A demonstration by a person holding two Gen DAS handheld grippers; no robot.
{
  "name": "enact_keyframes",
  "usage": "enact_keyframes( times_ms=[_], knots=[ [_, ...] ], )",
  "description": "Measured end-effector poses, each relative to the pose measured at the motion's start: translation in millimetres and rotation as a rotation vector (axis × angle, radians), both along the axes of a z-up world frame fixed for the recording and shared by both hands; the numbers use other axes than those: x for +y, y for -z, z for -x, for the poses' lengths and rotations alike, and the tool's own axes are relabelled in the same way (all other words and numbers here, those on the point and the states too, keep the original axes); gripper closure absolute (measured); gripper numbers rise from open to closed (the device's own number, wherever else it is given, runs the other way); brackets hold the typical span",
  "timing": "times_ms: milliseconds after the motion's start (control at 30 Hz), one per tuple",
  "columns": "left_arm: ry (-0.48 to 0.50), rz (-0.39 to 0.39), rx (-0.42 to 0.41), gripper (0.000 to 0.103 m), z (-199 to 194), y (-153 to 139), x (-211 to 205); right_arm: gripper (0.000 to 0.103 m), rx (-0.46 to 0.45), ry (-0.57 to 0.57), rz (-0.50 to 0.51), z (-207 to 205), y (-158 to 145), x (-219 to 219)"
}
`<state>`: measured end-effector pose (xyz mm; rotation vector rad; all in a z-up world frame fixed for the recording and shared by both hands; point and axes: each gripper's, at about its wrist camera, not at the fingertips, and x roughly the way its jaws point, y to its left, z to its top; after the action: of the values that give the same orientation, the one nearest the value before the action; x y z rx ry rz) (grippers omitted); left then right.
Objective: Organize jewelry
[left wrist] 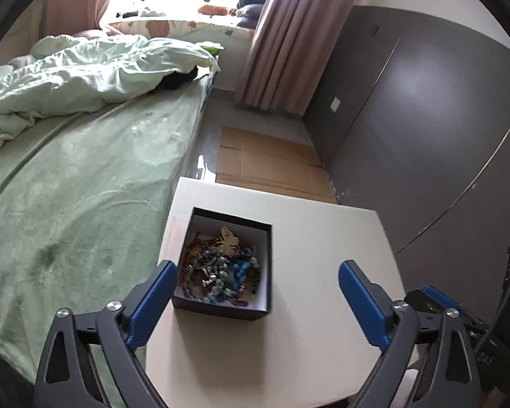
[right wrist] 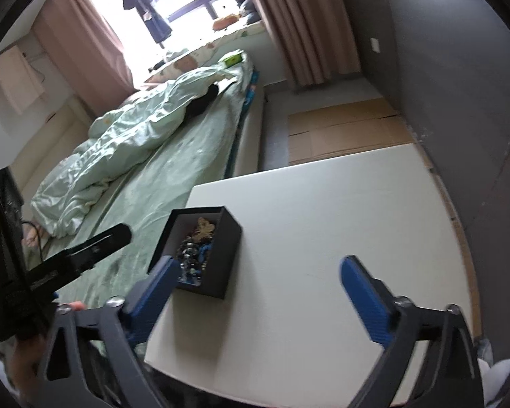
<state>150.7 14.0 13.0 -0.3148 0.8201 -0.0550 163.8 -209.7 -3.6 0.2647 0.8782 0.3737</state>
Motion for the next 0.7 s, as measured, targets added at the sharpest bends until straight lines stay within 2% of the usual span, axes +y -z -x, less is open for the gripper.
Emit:
enact_keyframes(
  times_ms=[67, 400, 567, 700],
  knots=[
    [-0.006, -0.003, -0.021, 0.000, 13, -3, -7, 0.000, -0.007, 0.023, 0.002, 7, -3, -8],
    [-0.036, 0.013, -0.108, 0.000, 62, -12, -19, 0.000, -0.039, 0.072, -0.014, 35, -15, -35],
    [-0.035, -0.034, -0.134, 0.000, 79, -17, -28, 0.000, -0.045, 0.087, -0.014, 47, -17, -39],
    [-0.023, -0.061, -0.125, 0.000, 85, -20, -32, 0.000, -0.037, 0.090, 0.013, 56, -19, -39]
  ],
)
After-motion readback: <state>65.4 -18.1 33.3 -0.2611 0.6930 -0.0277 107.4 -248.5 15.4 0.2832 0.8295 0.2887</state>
